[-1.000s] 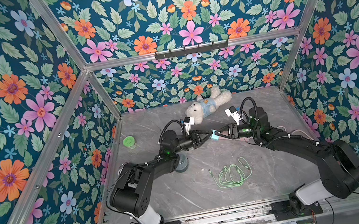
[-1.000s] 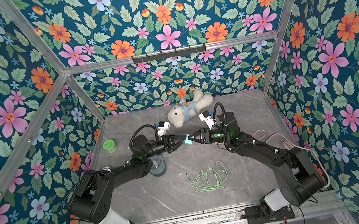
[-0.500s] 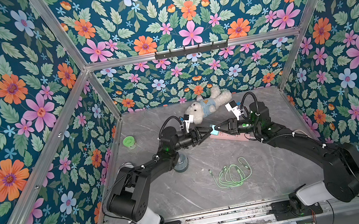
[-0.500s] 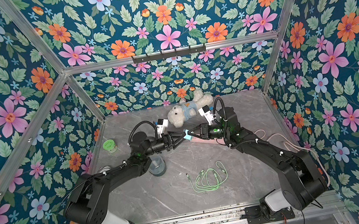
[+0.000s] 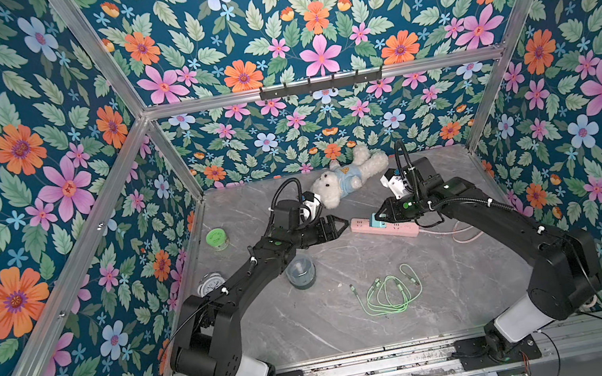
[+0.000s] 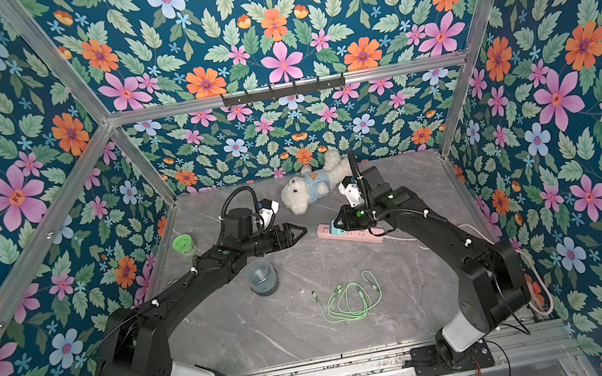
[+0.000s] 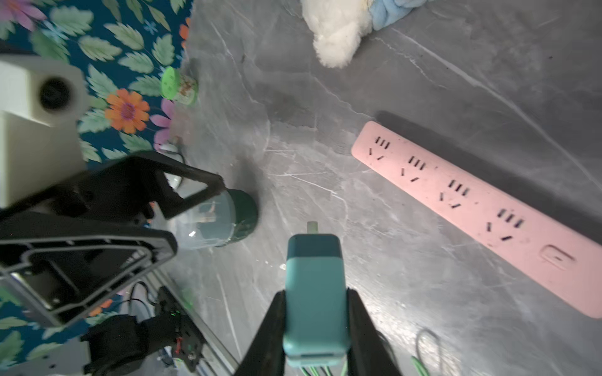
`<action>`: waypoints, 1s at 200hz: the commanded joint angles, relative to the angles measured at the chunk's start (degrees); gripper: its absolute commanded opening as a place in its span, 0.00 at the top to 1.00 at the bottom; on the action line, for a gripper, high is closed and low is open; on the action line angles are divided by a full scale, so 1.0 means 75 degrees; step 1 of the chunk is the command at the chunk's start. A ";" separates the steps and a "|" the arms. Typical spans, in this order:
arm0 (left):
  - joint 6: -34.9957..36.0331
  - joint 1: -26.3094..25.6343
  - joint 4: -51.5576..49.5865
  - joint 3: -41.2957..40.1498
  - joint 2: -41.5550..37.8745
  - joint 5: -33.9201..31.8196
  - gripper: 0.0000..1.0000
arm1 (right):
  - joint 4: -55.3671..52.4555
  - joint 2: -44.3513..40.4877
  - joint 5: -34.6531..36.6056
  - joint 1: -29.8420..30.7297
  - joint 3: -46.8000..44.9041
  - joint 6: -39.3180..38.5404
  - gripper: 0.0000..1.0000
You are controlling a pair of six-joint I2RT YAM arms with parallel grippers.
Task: Charge the cordless meat grinders
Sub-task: Pick up the plug from the center of the board, then insert the plug into the socket.
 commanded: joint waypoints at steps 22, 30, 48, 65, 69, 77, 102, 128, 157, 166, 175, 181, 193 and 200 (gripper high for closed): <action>0.1177 0.0011 -0.1077 0.0419 0.0185 -0.0548 0.20 | -0.2570 0.0906 0.1474 -0.0042 0.0944 -0.3143 1.00; 0.1249 0.0011 -0.1109 0.0437 0.0202 -0.0537 0.20 | -0.2735 0.1039 0.1644 -0.0062 0.1089 -0.3663 1.00; 0.1343 0.0056 -0.1133 0.0424 0.0229 -0.0530 0.20 | -0.2873 0.1160 0.2109 -0.0067 0.1252 -0.4887 1.00; 0.1364 0.0143 -0.1059 0.0374 0.0245 -0.0439 0.20 | -0.2924 0.1295 0.2462 -0.0103 0.1414 -0.5905 1.00; 0.1356 0.0177 -0.1040 0.0367 0.0253 -0.0411 0.20 | -0.3051 0.1388 0.2543 -0.0117 0.1527 -0.6098 1.00; 0.1359 0.0229 -0.1017 0.0349 0.0262 -0.0356 0.20 | -0.3350 0.1614 0.2729 -0.0138 0.1822 -0.6391 1.00; 0.1356 0.0366 -0.0860 0.0262 0.0250 -0.0250 0.21 | -0.3990 0.2333 0.2825 -0.0337 0.2589 -0.7192 1.00; 0.1312 0.0516 -0.0745 0.0151 0.0260 -0.0152 0.21 | -0.4255 0.2832 0.2923 -0.0500 0.3117 -0.7778 1.00; 0.1334 0.0692 -0.0735 0.0080 0.0236 -0.0080 0.21 | -0.4571 0.3161 0.2692 -0.0701 0.3580 -0.8488 1.00; 0.1324 0.0762 -0.0735 0.0042 0.0220 -0.0092 0.21 | -0.4744 0.3361 0.2670 -0.0716 0.3822 -0.8600 1.00; 0.1309 0.0822 -0.0719 0.0005 0.0203 -0.0066 0.21 | -0.4927 0.3584 0.2628 -0.0721 0.4084 -0.8697 1.00; 0.1283 0.0845 -0.0673 -0.0017 0.0199 -0.0052 0.21 | -0.4991 0.3706 0.2598 -0.0714 0.4225 -0.8736 1.00; 0.1236 0.0909 -0.0576 -0.0072 0.0186 -0.0012 0.21 | -0.4993 0.3895 0.2605 -0.0713 0.4385 -0.8848 1.00; 0.1218 0.0927 -0.0548 -0.0099 0.0193 0.0006 0.21 | -0.4945 0.3974 0.2604 -0.0713 0.4450 -0.8892 1.00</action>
